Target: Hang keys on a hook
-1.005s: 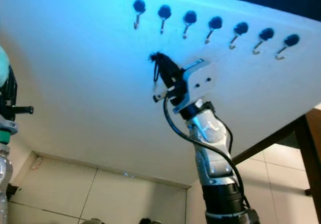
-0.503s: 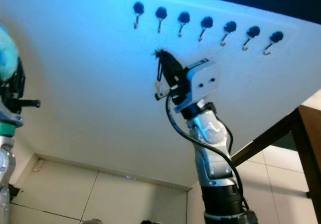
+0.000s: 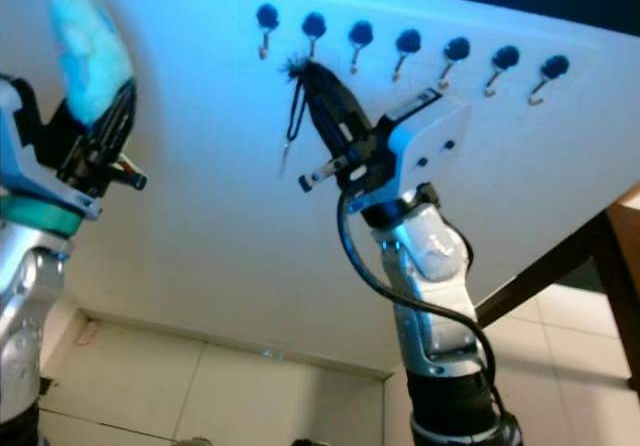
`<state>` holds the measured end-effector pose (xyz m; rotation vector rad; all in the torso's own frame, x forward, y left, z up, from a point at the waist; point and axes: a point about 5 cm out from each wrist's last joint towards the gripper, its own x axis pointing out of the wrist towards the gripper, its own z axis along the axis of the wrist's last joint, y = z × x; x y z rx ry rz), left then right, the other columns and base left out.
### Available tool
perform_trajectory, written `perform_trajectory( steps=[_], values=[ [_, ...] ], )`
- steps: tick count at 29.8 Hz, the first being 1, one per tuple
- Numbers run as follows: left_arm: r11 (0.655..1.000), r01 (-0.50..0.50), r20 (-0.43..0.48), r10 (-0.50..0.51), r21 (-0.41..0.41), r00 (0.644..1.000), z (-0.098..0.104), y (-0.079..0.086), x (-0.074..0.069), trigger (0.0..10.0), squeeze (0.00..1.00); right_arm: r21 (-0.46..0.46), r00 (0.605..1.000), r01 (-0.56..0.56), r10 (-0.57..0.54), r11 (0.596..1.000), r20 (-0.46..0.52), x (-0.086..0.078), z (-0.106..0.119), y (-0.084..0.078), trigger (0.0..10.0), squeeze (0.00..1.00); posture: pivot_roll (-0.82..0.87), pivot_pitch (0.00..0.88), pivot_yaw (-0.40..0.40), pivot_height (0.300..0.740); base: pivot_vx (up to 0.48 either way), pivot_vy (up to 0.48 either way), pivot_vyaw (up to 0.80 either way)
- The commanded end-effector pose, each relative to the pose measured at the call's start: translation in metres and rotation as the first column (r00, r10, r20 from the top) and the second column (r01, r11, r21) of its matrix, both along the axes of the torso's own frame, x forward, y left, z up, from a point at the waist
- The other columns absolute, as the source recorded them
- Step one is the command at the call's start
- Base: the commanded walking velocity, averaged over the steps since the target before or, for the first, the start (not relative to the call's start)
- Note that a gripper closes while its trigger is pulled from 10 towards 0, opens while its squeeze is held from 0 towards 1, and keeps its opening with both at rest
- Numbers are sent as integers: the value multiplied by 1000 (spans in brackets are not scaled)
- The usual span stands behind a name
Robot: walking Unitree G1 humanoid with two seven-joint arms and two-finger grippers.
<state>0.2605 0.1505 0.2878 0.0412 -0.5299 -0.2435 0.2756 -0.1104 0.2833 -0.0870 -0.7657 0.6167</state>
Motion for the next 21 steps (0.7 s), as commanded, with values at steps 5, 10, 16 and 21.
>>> perform_trajectory(
  steps=[5, 10, 16, 21],
  values=[
    [996, 87, -8, -87, -5, 996, 4, -7, 8, 10000, 0, -29, 1000, -2, 2, 1000, 10, -5, -2, 2, 10000, 0, 83, 0, 110, 740, 0, 0, 0],
    [989, 145, -2, -145, -6, 989, 11, -16, 17, 10000, 0, 32, 996, 79, -80, 996, 48, -3, 3, 3, 10000, 0, 61, 0, 136, 740, 0, 0, 0],
    [986, 168, -8, -168, -17, 986, 13, -19, 21, 10000, 0, 78, 994, 92, -96, 993, 52, 6, 8, 12, 10000, 0, 56, 0, 133, 740, 0, 0, 0],
    [985, 170, -10, -170, -29, 985, 12, -19, 19, 10000, 0, 85, 991, 111, -117, 990, 63, 15, 14, 16, 10000, 0, 67, 0, 112, 740, 0, 0, 0]
  ],
)
